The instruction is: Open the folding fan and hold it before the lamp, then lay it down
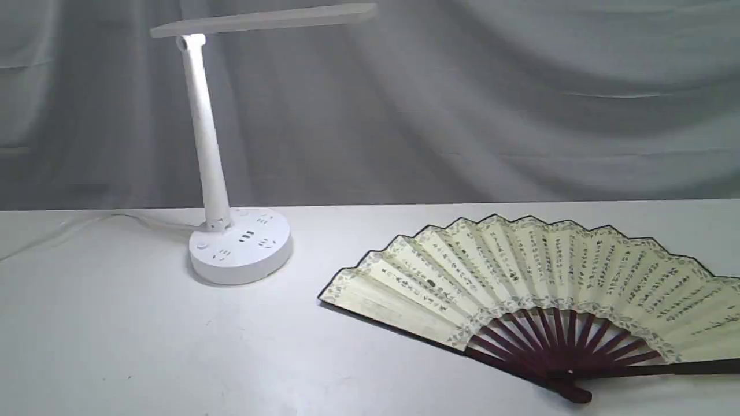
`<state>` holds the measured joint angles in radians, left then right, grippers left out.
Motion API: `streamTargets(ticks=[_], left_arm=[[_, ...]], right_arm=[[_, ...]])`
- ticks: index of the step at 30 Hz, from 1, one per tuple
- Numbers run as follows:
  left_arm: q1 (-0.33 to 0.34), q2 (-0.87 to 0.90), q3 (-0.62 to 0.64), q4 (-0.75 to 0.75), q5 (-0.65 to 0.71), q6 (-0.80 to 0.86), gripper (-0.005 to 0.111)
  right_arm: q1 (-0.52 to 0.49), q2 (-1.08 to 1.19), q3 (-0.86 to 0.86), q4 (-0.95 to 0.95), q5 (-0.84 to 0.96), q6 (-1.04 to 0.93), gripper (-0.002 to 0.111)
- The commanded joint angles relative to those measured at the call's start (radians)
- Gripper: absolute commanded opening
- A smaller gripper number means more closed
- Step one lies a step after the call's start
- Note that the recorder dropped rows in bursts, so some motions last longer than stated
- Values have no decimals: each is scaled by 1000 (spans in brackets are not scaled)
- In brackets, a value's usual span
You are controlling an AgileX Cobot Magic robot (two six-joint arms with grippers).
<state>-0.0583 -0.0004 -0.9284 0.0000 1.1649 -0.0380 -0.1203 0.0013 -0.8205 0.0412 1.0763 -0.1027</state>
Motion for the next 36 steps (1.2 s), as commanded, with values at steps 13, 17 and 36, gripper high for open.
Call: streamTargets(ticks=[13, 17, 36], left_arm=[[1, 0, 29, -19, -136, -14, 0], [1, 0, 94, -19, -304, -14, 0], [1, 0, 587, -30, -838, -14, 0]], right_arm=[[6, -1, 43, 7, 29, 7, 0], [6, -1, 43, 10, -60, 7, 0], [6, -1, 349, 18, -525, 7, 0]])
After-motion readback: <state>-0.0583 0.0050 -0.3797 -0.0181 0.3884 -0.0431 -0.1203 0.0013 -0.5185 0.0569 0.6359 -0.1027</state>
